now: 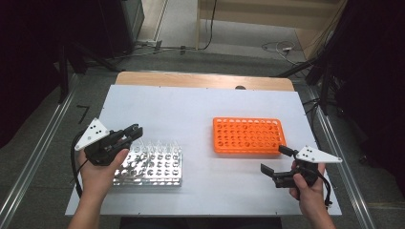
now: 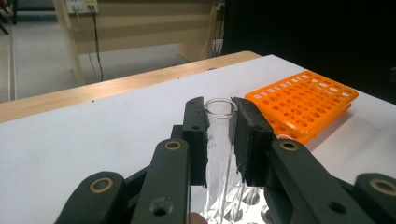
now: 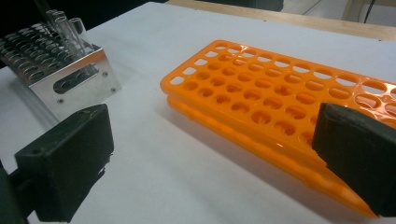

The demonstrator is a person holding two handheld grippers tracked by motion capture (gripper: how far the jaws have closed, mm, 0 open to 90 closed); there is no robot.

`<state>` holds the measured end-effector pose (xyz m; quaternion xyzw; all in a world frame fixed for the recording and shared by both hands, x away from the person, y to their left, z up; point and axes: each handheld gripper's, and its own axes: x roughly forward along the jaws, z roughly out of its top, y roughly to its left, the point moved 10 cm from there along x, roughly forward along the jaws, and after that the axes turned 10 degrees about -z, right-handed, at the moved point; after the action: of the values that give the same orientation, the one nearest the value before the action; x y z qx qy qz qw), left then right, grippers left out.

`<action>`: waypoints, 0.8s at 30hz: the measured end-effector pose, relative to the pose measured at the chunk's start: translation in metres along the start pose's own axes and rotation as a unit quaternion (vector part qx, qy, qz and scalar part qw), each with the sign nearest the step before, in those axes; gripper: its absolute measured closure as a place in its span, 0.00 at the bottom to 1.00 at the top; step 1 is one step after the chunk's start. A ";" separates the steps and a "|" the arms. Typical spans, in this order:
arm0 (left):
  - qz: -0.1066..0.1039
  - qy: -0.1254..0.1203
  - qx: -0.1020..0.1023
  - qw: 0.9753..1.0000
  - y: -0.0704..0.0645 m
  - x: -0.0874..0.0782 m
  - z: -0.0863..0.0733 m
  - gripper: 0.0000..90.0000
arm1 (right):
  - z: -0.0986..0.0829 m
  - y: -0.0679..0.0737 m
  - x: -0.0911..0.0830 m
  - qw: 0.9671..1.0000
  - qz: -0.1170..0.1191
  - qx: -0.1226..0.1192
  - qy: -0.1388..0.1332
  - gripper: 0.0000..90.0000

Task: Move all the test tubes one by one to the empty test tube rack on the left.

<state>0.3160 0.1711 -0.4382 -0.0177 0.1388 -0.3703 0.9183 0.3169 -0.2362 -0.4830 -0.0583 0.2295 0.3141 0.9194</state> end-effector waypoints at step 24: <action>0.006 0.056 -0.003 0.998 0.002 0.013 -0.031 0.84 | -0.004 -0.009 0.001 1.000 -0.005 0.008 0.002 0.00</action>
<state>0.3181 0.1662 -0.4715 0.0011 0.1909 -0.3646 0.9114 0.3212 -0.2436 -0.4873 -0.0525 0.2333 0.3072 0.9211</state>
